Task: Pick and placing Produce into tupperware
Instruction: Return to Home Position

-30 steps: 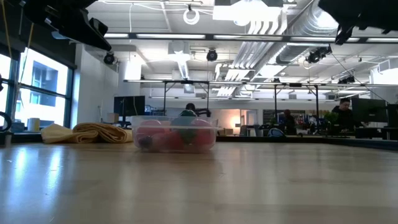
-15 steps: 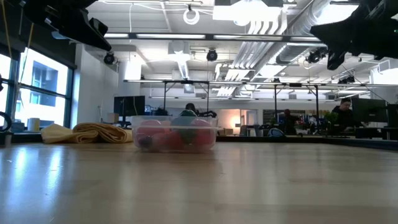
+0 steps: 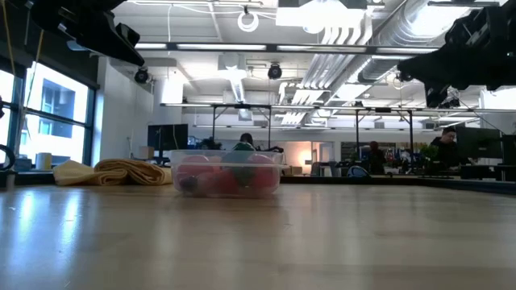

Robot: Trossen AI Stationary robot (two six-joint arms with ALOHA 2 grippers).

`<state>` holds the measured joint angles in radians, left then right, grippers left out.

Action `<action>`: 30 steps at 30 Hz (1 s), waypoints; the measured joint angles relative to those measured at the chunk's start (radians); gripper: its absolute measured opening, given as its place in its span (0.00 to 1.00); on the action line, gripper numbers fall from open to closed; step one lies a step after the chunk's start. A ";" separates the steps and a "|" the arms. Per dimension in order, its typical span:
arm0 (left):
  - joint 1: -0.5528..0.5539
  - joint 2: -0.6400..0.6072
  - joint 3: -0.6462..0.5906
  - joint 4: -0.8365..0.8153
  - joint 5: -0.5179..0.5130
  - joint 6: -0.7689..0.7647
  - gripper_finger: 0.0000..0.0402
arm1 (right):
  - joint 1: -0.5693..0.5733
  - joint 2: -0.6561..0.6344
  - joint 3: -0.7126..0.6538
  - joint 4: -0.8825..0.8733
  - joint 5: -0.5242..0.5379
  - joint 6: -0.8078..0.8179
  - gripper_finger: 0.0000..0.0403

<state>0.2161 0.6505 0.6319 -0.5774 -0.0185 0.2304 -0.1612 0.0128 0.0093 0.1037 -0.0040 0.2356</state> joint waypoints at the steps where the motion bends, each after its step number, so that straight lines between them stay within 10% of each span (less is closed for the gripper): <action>1: 0.000 0.000 0.000 0.000 0.000 0.000 0.06 | 0.000 0.000 0.000 -0.017 0.000 0.000 0.00; 24: 0.000 0.013 0.001 0.052 -0.099 -0.017 0.06 | 0.000 0.001 0.002 -0.099 0.000 0.000 0.00; 30: 0.001 0.053 0.000 0.302 -0.170 0.054 0.06 | 0.000 0.001 0.002 -0.100 0.000 0.000 0.00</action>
<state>0.2170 0.7031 0.6323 -0.2754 -0.1884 0.2840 -0.1612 0.0135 0.0116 0.0040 -0.0040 0.2356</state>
